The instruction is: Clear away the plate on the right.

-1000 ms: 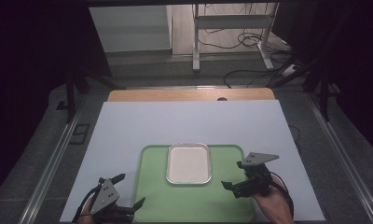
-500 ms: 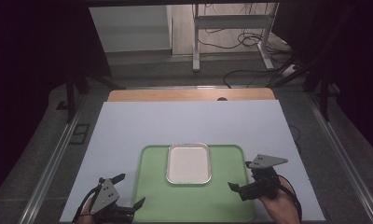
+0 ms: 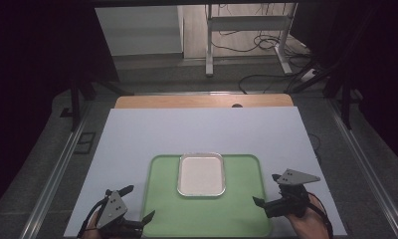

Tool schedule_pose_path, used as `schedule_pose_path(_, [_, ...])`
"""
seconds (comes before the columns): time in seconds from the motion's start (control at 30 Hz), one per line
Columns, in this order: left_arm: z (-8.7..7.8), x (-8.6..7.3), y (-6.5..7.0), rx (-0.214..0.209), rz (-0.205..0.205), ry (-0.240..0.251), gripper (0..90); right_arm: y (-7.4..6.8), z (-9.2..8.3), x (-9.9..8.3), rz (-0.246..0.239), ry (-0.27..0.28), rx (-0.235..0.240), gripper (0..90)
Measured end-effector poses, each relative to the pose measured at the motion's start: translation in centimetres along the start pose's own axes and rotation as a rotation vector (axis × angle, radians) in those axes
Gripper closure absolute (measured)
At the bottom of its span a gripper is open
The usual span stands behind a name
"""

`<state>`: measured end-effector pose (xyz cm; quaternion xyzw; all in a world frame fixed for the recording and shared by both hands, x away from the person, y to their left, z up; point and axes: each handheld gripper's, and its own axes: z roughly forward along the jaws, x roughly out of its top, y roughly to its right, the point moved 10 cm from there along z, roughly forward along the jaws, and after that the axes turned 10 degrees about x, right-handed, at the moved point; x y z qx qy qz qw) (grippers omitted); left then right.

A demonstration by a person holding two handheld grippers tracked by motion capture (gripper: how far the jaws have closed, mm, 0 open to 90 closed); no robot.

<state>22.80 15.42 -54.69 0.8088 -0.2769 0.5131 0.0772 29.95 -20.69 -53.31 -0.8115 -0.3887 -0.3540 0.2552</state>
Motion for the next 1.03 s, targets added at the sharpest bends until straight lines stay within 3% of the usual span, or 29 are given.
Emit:
schedule_pose_path(0.6, [0.0, 0.0, 0.0, 0.002, -0.001, -0.001, 2.2, 1.2, -2.9, -3.5, 0.064, -0.009, -0.05, 0.0])
schedule_pose_path(0.83, [0.0, 0.0, 0.0, 0.001, -0.004, -0.002, 2.2, 1.4, -3.2, -4.9, 0.13, -0.022, -0.026, 0.0])
schedule_pose_path(1.03, [0.1, 0.0, 0.0, 0.0, -0.004, -0.005, 2.2, 1.4, -3.1, -4.9, 0.154, -0.016, -0.019, 0.0])
